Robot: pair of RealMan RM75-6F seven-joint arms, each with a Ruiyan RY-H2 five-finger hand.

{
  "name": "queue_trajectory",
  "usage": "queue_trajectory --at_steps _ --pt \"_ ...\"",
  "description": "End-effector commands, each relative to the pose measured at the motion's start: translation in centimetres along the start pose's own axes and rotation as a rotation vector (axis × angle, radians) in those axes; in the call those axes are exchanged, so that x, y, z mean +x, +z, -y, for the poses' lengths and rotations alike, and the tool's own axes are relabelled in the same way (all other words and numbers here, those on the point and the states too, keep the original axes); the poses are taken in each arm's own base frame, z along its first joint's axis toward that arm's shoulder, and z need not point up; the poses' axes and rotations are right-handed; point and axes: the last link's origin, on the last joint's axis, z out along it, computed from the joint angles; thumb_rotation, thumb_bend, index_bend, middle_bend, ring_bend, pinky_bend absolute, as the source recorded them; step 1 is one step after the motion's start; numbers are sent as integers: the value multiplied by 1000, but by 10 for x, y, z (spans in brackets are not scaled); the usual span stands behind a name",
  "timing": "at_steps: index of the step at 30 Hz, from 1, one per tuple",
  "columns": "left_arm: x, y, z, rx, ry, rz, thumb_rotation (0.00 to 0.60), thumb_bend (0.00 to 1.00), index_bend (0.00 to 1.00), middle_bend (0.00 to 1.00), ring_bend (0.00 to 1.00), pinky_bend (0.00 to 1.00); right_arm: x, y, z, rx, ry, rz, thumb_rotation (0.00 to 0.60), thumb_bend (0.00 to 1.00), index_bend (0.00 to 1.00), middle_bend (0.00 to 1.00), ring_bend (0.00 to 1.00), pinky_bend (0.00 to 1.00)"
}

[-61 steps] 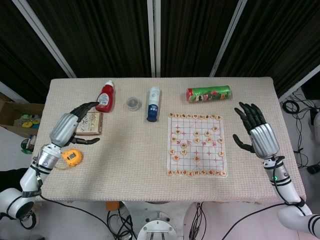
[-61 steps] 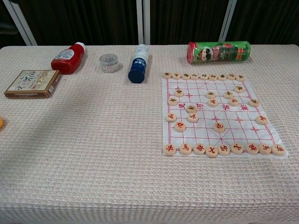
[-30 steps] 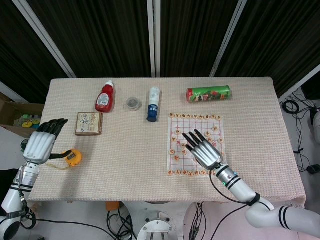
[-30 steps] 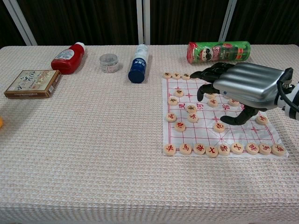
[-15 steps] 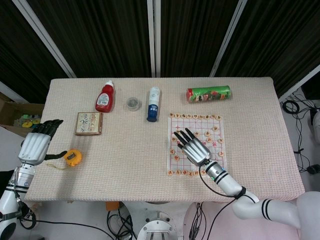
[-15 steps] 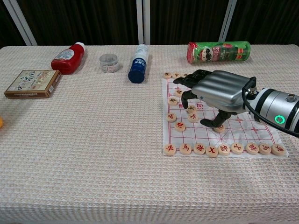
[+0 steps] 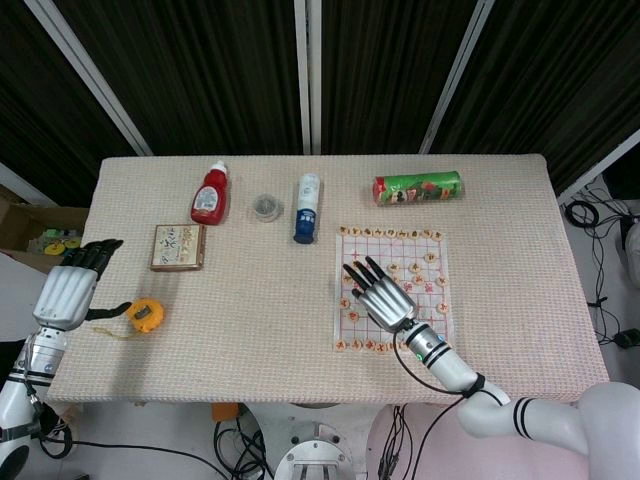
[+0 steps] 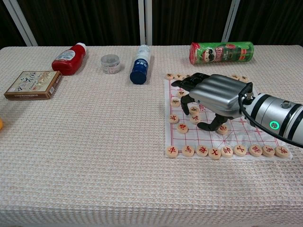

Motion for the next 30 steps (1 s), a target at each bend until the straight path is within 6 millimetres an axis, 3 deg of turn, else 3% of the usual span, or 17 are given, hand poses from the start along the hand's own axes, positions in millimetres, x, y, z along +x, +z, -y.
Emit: queue_trajectory --at_steps 1,16,30 --pt "0 0 0 1 -3 0 467 130 110 124 118 209 -1 1 0 -2 -2 4 600 287 434 27 0 0" --pt "0 0 1 10 -41 1 472 131 111 125 118 209 -5 2 -1 -10 -10 10 600 305 493 26 0 0" --pt "-1 -1 5 22 -74 8 474 131 111 125 118 209 5 7 -6 -31 8 -51 600 306 551 22 0 0"
